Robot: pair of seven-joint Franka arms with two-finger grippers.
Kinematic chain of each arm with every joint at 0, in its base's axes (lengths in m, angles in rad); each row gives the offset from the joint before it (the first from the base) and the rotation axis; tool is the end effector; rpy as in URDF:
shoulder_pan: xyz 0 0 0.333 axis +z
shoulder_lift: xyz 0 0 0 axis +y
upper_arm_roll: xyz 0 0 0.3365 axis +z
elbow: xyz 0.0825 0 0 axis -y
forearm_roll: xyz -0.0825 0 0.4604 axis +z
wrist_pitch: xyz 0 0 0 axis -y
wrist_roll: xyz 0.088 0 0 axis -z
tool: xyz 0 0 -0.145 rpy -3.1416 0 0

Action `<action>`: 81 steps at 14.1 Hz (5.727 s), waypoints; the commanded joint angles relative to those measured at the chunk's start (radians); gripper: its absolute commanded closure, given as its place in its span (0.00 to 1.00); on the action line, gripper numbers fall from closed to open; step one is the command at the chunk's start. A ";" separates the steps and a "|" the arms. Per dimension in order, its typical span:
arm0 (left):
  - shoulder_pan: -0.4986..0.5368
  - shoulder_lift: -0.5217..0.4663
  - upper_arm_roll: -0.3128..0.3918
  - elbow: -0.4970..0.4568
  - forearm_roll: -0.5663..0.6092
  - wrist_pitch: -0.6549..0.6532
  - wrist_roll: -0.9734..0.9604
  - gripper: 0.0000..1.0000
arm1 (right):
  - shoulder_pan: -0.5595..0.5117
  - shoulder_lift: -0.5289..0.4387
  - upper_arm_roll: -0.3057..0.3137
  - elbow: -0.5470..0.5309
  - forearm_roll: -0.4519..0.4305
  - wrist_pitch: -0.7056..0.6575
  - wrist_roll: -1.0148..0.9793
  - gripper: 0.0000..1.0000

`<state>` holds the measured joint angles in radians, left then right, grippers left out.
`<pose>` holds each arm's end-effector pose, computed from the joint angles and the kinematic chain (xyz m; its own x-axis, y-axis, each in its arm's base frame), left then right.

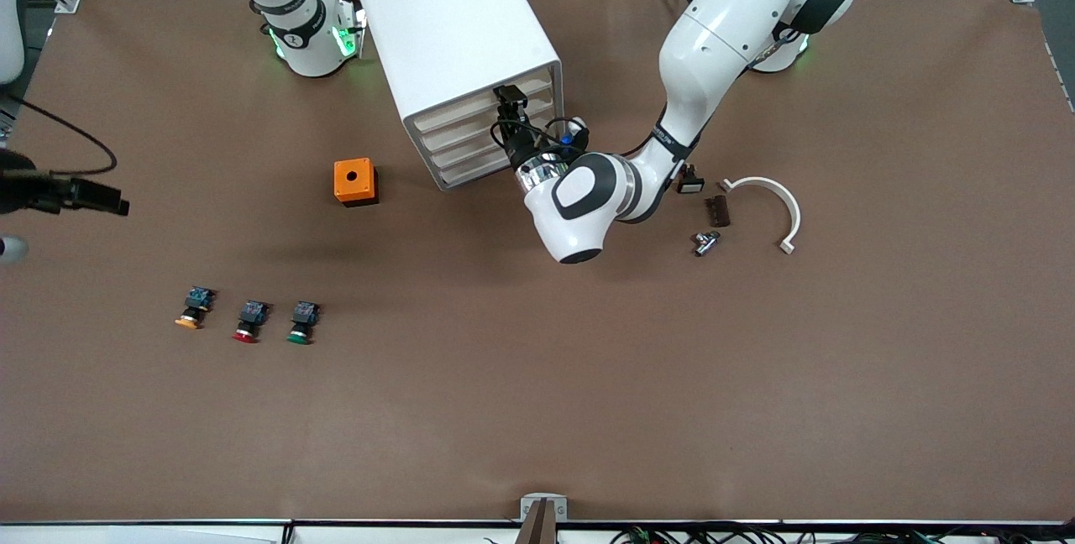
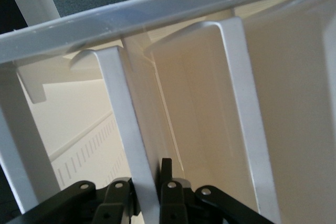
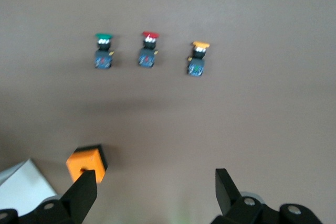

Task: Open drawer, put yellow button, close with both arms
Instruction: 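Pull the drawer open with the left gripper while the right gripper reaches the yellow button, then grasp the yellow-capped button with the right gripper and lift it, then carry the yellow button into the open drawer and release it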

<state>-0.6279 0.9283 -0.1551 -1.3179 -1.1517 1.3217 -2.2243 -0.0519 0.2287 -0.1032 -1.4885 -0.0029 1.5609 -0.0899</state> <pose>0.4361 -0.6067 0.1865 -0.3677 0.9057 -0.2108 0.1224 -0.1776 -0.9765 0.6809 -0.1011 0.5003 0.9856 -0.0643 -0.1562 -0.0631 -0.9979 0.0123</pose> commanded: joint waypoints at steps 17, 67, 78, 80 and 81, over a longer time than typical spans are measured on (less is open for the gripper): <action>0.208 0.017 0.011 0.000 0.004 0.022 0.037 0.94 | -0.118 0.205 0.013 -0.463 -0.008 0.878 0.065 0.00; 0.237 -0.223 0.089 0.149 0.441 0.330 1.161 0.01 | 0.682 -0.101 0.036 -0.203 0.221 0.223 1.459 1.00; 0.235 -0.224 0.088 0.147 0.443 0.330 1.213 0.01 | 0.909 -0.046 0.034 -0.254 0.192 0.401 1.802 1.00; 0.226 -0.226 0.086 0.147 0.451 0.330 1.219 0.01 | 0.926 -0.045 0.034 -0.289 0.178 0.438 1.823 1.00; 0.203 -0.246 0.088 0.147 0.495 0.330 1.224 0.01 | 0.928 -0.037 0.034 -0.295 0.175 0.444 1.828 1.00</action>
<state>-0.3918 0.7267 -0.0755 -1.1479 -0.7136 1.6461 -1.0141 0.8541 0.1986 -0.0550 -1.7555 0.1908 1.9803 1.7057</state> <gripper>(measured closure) 0.004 0.590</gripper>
